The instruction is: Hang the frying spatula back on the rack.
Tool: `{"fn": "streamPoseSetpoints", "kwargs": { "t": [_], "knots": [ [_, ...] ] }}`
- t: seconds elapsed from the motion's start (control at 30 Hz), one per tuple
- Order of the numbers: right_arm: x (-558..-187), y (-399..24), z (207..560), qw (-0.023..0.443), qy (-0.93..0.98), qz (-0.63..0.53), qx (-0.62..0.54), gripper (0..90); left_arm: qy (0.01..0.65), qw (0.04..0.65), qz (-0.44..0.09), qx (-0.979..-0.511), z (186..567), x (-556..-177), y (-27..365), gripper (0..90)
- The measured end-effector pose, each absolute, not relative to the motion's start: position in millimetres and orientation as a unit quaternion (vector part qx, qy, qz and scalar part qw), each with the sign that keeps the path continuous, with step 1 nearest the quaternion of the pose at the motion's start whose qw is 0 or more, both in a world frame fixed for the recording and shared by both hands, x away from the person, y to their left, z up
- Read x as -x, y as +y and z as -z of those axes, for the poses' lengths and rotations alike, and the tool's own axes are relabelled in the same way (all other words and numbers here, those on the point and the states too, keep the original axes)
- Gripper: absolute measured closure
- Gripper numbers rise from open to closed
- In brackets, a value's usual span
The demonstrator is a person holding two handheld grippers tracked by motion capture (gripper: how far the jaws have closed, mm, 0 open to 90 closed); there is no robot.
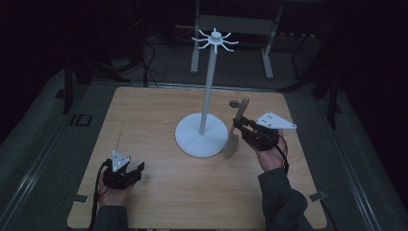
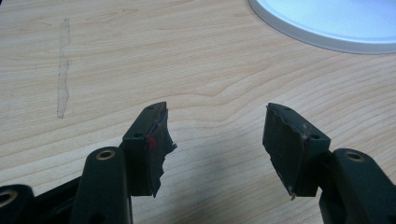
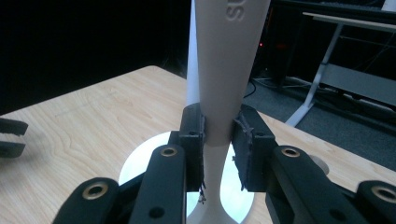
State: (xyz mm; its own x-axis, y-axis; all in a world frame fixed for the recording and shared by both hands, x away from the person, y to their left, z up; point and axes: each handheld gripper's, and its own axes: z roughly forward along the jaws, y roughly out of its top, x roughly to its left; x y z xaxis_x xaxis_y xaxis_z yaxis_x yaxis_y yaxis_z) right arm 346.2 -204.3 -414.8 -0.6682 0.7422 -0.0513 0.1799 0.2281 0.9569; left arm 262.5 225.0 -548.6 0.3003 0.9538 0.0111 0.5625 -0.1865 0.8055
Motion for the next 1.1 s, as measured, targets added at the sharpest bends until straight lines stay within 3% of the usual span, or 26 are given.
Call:
{"fn": "streamPoseSetpoints", "kwargs": {
  "t": [1.1],
  "knots": [
    [-353.3,-197.8,379.7,0.266,0.719,-0.566,-0.301,74.6,0.527,0.361,-0.271,-0.720,548.3,-262.4,225.7,40.9]
  ]
}}
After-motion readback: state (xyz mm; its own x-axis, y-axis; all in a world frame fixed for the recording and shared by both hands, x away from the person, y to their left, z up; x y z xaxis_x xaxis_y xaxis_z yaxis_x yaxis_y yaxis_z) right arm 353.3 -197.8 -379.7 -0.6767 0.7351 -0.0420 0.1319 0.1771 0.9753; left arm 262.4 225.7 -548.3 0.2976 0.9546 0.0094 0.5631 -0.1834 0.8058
